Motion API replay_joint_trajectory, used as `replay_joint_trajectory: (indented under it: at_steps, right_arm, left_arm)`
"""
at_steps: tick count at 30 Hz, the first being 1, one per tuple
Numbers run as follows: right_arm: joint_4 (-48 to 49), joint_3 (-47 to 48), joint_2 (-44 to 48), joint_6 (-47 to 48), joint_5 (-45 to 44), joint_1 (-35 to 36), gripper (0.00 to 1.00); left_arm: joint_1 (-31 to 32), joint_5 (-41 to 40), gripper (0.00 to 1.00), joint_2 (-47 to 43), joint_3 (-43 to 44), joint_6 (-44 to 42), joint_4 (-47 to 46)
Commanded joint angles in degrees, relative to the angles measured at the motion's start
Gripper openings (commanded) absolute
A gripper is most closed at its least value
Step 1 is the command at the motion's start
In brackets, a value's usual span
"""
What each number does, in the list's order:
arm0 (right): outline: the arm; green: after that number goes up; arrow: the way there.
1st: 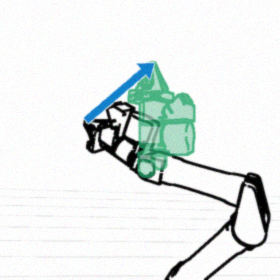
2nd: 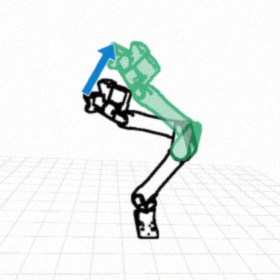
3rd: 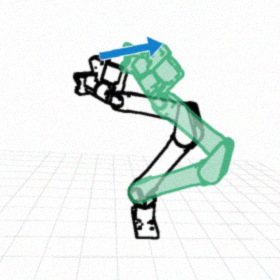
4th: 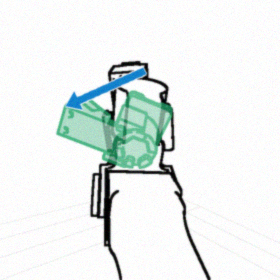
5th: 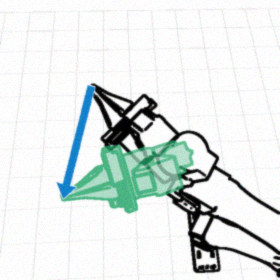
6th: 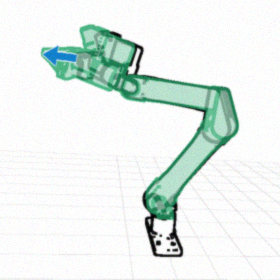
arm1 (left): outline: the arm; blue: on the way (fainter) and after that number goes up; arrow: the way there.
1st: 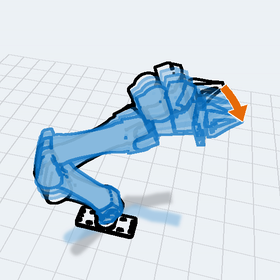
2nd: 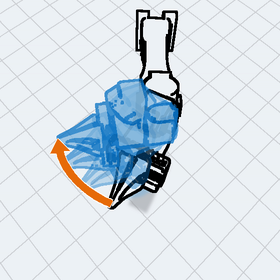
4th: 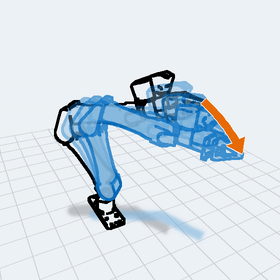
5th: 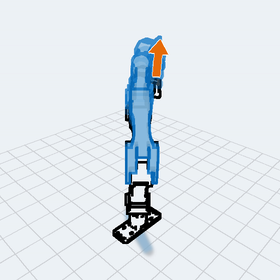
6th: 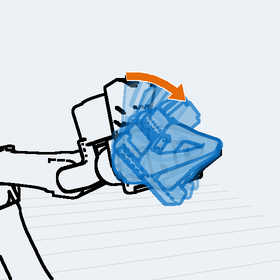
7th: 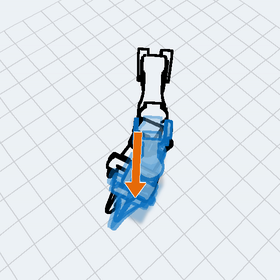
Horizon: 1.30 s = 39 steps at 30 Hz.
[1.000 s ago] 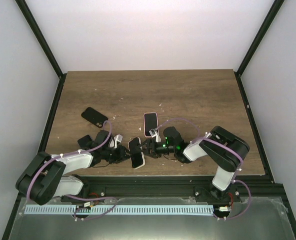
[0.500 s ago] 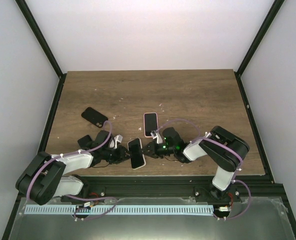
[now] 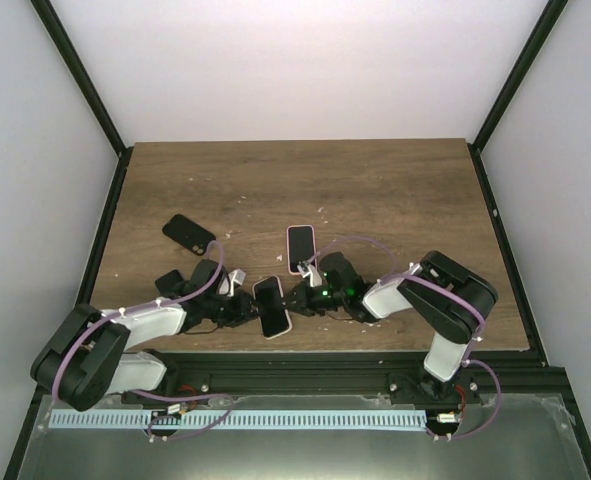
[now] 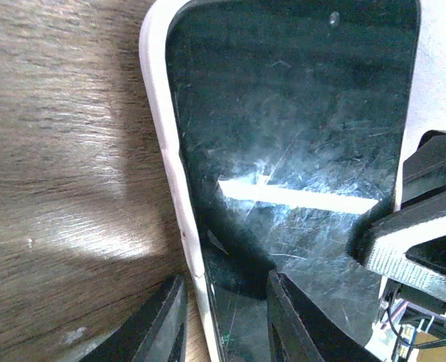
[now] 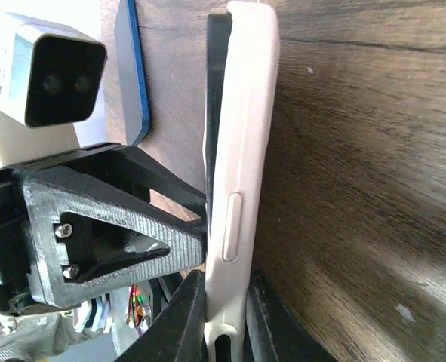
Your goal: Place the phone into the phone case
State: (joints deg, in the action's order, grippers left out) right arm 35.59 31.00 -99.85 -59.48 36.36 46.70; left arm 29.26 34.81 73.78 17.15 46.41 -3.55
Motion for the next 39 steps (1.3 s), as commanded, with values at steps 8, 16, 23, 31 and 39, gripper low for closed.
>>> replay_joint_trajectory:
  at_steps: [8,16,23,31,39]
  right_arm:
    - [0.60,-1.96,11.68,4.51,2.19,-2.81,0.05]
    - [3.17,-6.40,26.16,4.98,5.06,-5.56,0.05]
    - [13.97,-8.67,31.89,0.26,10.55,-5.48,0.07]
    - [15.19,-8.13,31.59,-0.77,11.46,-5.43,0.08]
    - [16.99,-7.81,28.53,-1.72,12.78,-5.39,0.10]
  left_arm:
    - [-4.37,2.09,0.53,-13.44,5.07,-1.70,11.00]
    - [-5.72,10.36,0.71,-24.60,7.52,-0.03,10.09]
    - [-5.70,19.15,0.66,-26.18,5.38,5.36,-2.91]
    - [-5.70,23.49,0.49,-23.70,1.34,13.00,-20.70]
    - [-5.67,25.66,0.24,-19.73,-0.27,15.06,-27.58]
